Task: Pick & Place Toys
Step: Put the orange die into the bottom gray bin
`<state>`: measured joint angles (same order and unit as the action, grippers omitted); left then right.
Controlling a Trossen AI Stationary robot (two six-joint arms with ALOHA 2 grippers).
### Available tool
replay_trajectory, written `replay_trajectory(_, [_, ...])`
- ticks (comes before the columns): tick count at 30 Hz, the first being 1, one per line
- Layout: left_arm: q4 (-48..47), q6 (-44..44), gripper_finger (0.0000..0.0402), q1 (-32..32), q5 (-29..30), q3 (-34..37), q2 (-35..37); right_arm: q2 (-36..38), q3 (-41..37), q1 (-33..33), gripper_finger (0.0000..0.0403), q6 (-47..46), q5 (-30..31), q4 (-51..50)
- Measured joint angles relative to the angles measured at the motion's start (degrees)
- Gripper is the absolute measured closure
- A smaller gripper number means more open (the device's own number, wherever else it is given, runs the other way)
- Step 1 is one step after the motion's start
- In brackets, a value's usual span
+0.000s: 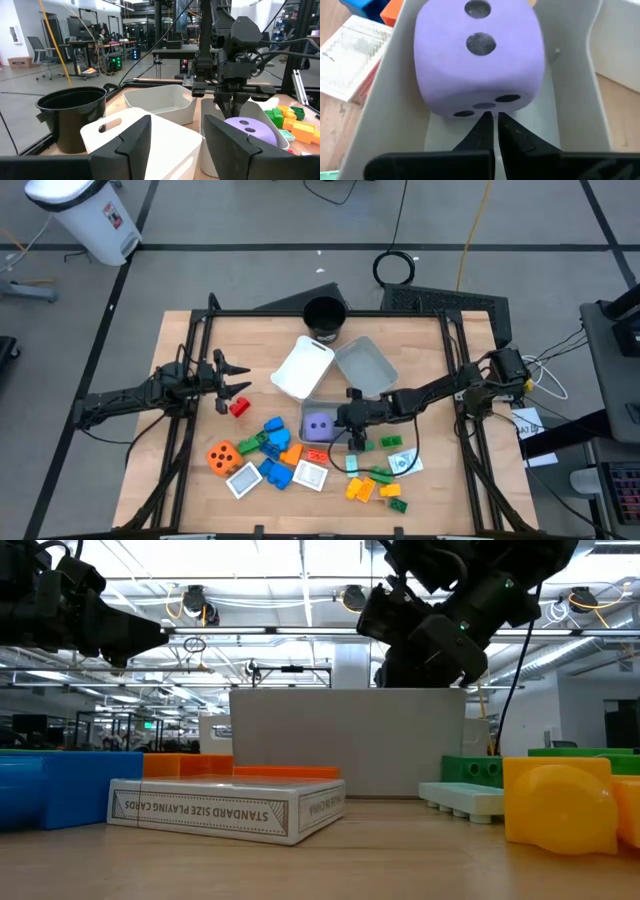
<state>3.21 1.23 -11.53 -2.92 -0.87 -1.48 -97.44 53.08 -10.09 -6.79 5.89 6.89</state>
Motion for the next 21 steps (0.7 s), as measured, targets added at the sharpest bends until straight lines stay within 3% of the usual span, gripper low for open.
replay_trajectory(12, [-0.01,-0.02,0.0213,0.00,0.01,-0.01,-0.02,12.81,0.02,-1.18,0.0402,-8.98,0.00,-22.07])
replay_trajectory(21, [-0.03,0.01,0.0213,-0.02,0.01,-0.01,-0.02,15.86,0.04,-1.27,0.0403,-10.03,0.22,-29.29])
